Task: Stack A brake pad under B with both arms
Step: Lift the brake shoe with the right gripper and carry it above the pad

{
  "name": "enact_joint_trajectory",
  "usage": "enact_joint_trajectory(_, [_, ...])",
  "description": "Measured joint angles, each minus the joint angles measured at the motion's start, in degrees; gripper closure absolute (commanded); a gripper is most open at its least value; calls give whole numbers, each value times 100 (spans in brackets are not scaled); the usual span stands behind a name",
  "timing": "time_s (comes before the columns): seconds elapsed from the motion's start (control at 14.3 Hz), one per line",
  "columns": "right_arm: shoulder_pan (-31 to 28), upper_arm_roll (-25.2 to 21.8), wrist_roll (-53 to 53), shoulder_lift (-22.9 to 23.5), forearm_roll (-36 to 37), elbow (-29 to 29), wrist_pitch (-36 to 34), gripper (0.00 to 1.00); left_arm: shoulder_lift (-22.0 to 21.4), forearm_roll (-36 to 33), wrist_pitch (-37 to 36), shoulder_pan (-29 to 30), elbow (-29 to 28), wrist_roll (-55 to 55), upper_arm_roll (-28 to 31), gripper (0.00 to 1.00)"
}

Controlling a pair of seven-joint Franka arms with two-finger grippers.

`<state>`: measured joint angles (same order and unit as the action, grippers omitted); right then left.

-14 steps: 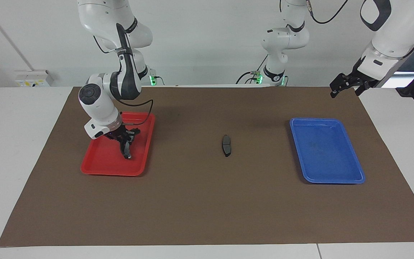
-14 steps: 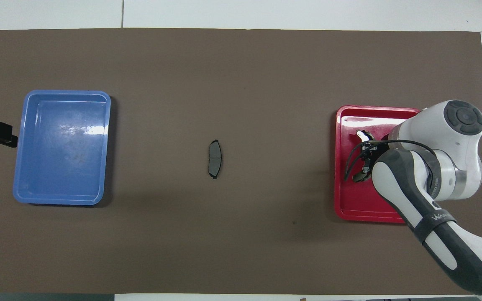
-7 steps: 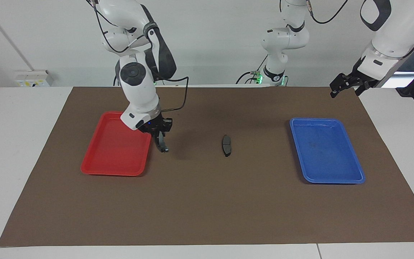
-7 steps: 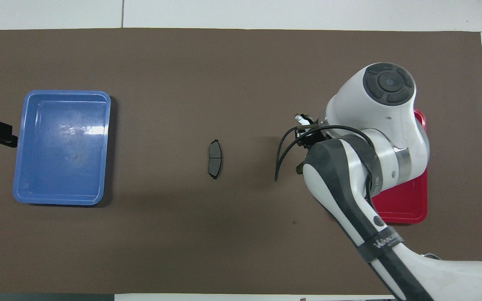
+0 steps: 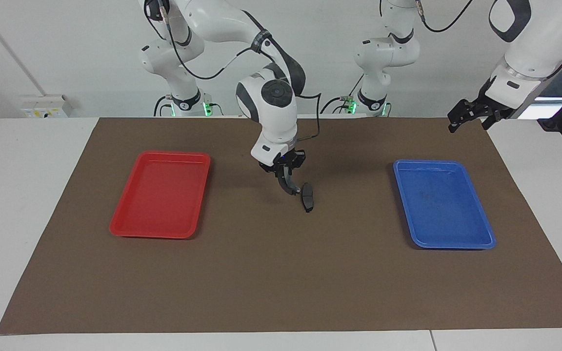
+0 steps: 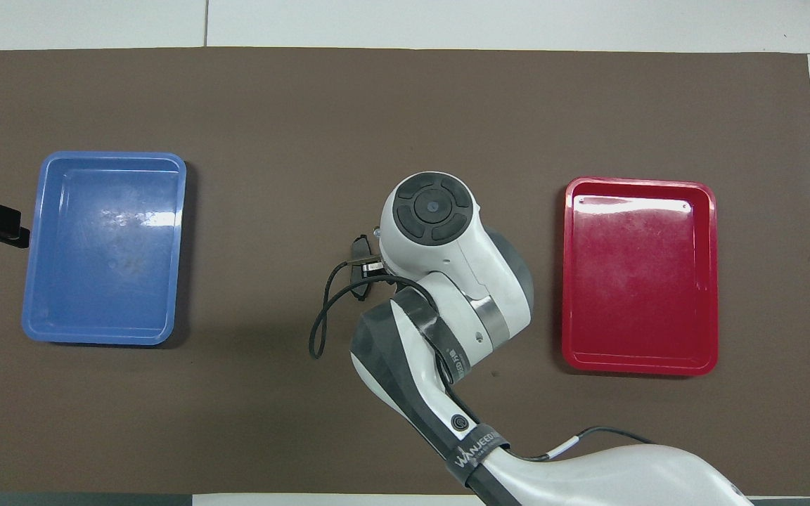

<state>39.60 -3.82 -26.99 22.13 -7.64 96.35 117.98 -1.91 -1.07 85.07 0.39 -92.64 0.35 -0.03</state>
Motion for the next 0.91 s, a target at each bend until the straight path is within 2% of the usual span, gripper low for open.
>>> enact_joint_trajectory(0.35, [-20,94,-420,560,-4,-122,586,100,0,0,-1,0,0,0,0,0])
enact_joint_trajectory(0.91, [74,278,-764,713,-5,-183,954,100,0,0,-2,0,0,0,0,0])
